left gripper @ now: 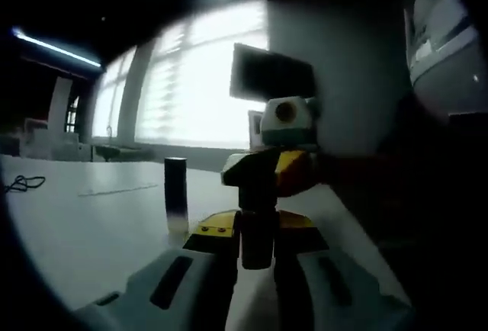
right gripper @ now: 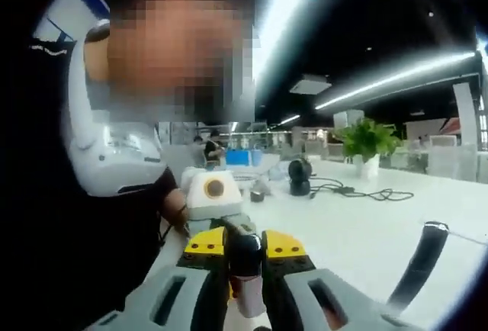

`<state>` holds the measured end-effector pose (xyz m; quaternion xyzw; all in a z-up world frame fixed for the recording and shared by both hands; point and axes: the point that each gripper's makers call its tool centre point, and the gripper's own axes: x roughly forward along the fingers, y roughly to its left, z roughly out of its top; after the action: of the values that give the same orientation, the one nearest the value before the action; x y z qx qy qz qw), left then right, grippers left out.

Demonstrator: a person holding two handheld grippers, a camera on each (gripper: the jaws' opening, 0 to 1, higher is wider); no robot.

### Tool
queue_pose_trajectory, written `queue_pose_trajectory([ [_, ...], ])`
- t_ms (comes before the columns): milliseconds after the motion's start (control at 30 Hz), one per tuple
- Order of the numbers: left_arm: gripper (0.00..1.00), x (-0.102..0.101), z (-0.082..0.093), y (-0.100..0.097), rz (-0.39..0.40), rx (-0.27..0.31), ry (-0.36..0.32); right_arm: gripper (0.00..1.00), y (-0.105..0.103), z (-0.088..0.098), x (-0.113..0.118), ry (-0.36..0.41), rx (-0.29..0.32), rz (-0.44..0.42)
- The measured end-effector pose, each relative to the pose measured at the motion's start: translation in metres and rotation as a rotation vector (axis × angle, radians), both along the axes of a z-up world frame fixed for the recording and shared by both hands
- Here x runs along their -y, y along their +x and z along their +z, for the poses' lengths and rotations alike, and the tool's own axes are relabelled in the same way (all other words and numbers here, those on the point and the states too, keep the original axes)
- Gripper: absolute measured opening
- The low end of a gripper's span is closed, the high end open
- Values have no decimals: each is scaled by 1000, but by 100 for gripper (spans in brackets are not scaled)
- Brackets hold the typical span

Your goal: Pick up cosmetic bottle twist off cap place on table pick up cap screw tight cap place on table

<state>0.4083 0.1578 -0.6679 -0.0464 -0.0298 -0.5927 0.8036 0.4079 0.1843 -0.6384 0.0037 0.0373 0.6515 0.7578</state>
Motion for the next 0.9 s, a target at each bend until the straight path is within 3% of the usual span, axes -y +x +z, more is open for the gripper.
queue_pose_trajectory([
  [333, 7, 6, 1, -10, -56, 24, -6, 10, -9, 1, 5, 6, -56, 181],
  [533, 7, 8, 0, -16, -83, 43, 2, 10, -17, 0, 3, -12, -31, 265],
  [767, 7, 9, -1, -21, -106, 52, 9, 10, -20, -1, 5, -24, -26, 271],
  [900, 7, 6, 1, -13, -69, 49, -2, 13, -10, 0, 2, -18, 18, 200],
])
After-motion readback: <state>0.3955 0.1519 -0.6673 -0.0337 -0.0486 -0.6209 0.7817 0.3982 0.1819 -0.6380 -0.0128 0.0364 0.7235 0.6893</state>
